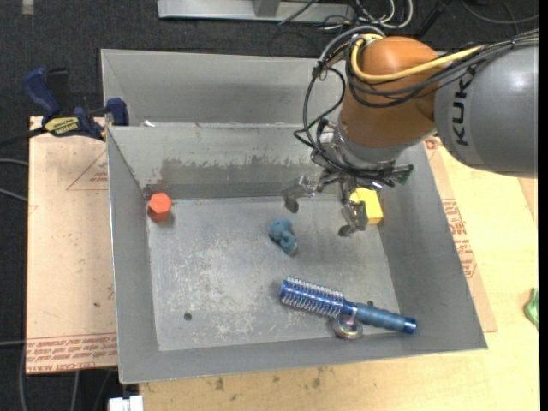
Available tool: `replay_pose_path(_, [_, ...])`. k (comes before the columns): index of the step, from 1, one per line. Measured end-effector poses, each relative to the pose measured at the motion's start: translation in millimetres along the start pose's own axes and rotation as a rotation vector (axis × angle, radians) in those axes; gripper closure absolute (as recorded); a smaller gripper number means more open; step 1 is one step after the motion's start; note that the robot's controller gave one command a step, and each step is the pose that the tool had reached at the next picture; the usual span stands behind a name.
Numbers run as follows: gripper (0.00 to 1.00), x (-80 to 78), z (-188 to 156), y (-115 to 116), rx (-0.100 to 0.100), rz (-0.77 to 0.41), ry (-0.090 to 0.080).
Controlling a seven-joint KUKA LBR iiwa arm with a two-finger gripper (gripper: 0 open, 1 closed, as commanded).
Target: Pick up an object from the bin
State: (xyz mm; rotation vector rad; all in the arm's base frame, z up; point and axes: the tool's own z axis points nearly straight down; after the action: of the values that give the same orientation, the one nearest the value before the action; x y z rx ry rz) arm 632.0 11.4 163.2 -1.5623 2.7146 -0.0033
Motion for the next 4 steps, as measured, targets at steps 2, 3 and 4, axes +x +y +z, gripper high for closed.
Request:
replay_pose_path(2, [0.00, -24.8, 93, -4, -0.006, -0.559, 0.000])
replay_pose_path(3, [0.00, 7.3, 92, 24, -0.007, -0.561, 0.001])
replay_pose_path(4, [1.00, 6.3, 91, 22, -0.006, -0.558, 0.001])
